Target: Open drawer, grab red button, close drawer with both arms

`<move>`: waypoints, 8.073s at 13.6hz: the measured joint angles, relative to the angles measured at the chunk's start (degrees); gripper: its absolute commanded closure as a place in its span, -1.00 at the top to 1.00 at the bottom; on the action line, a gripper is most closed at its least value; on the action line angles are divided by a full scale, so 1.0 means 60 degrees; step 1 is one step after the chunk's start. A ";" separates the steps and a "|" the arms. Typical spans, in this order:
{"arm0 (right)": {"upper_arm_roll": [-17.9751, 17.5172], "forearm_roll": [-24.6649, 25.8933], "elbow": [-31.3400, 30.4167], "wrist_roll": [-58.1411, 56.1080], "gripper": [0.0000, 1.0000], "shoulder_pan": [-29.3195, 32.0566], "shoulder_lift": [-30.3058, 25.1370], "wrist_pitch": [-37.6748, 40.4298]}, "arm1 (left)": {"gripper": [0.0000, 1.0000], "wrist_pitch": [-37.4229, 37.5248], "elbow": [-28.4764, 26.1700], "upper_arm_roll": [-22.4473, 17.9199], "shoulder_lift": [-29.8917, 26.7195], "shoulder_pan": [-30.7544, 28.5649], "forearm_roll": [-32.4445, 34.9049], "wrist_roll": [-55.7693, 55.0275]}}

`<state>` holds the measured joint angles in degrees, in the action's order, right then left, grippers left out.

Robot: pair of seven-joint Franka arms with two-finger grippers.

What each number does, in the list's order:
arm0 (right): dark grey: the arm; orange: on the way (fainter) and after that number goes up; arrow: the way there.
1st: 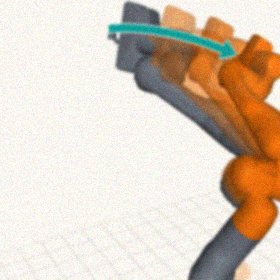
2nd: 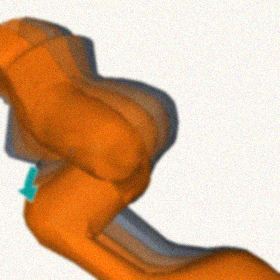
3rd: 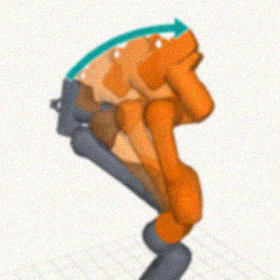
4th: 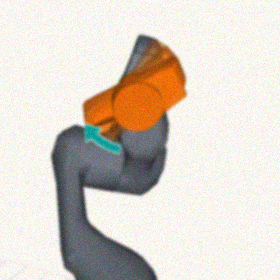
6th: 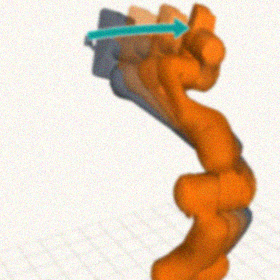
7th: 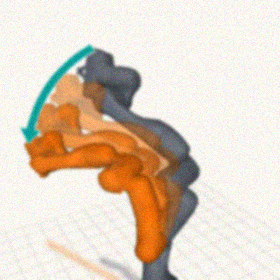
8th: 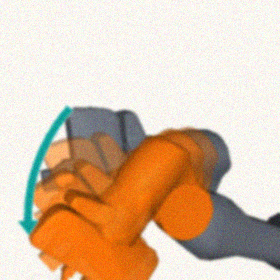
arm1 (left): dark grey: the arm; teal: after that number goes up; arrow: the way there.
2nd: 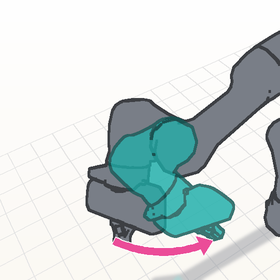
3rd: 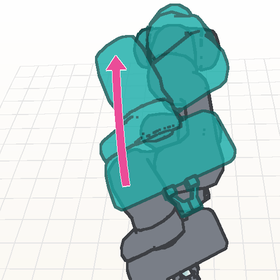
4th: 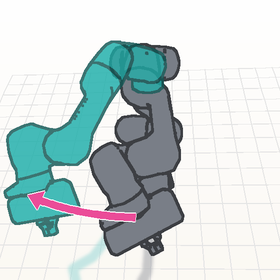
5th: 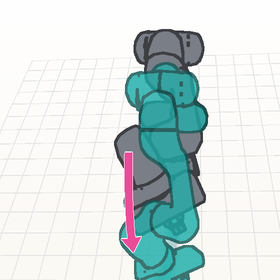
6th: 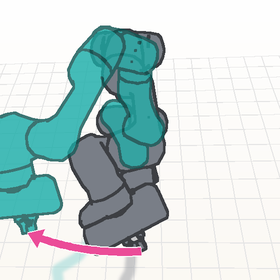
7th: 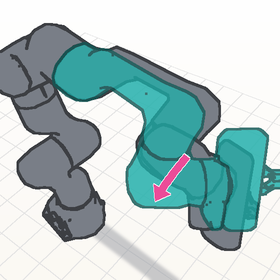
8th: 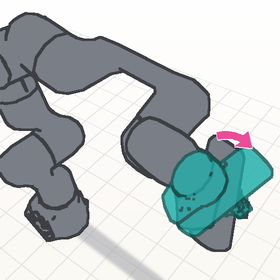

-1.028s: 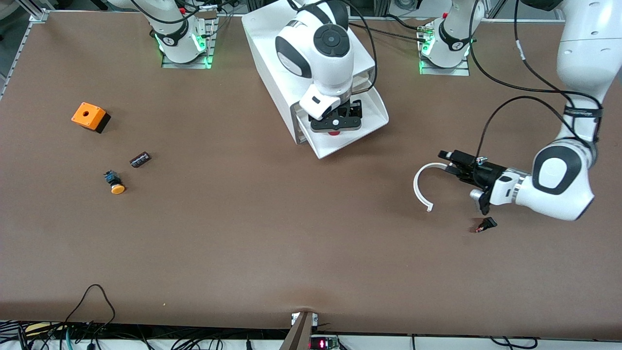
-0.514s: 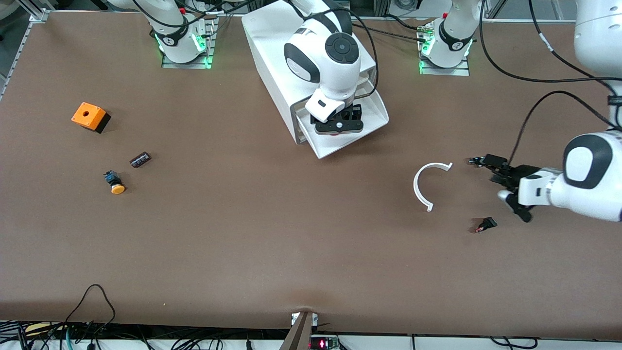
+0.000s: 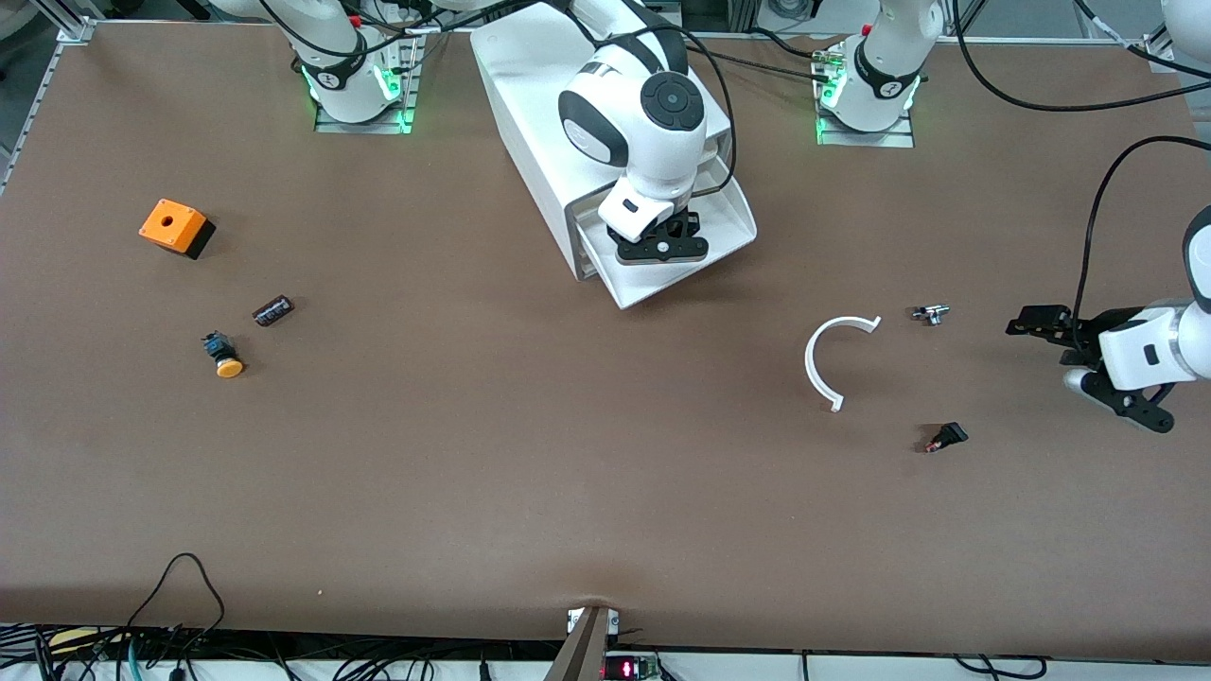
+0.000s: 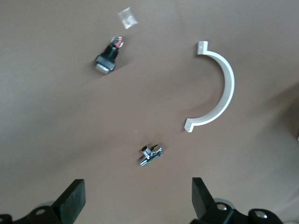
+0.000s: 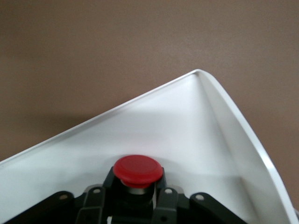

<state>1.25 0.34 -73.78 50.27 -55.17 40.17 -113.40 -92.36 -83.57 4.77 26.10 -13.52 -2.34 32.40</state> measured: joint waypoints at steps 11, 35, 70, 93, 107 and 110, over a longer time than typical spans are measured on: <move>0.0234 -0.0412 0.1899 -0.1896 -1.00 0.1471 -0.0594 0.1848 | 1.00 0.0072 -0.0327 0.0792 0.0977 0.1942 -0.0435 -0.2784; 0.2966 -0.1164 -0.9713 -1.3282 -1.00 0.5344 -0.4333 -0.4066 | 1.00 -0.3359 -0.4093 0.3934 -0.0292 0.3037 -0.1557 -1.4430; 0.3087 -0.1142 -0.2625 -1.2971 1.00 0.5334 -0.5910 0.3699 | 1.00 -0.4321 -0.4382 0.5663 -0.0026 0.3705 -0.0412 -1.7419; 0.0735 -0.0616 -0.2724 -1.1043 1.00 0.7804 -0.6127 0.3654 | 1.00 -0.0752 -0.2547 0.2328 -0.2540 0.1891 0.0985 -0.9942; 0.0744 -0.0217 -0.2703 -1.1014 1.00 0.7835 -0.6019 0.3073 | 1.00 -0.0639 -0.2555 -0.0404 -0.4274 0.1534 0.0583 -0.5093; 0.0745 -0.0212 -0.2703 -1.1014 1.00 0.7864 -0.5951 0.2836 | 1.00 -0.0694 -0.2441 -0.0521 -0.4351 0.1529 0.0449 -0.5177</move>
<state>5.72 -0.93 -90.00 -15.82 -7.99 4.47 -96.39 -96.52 -98.22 1.65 0.00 -4.35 0.36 1.34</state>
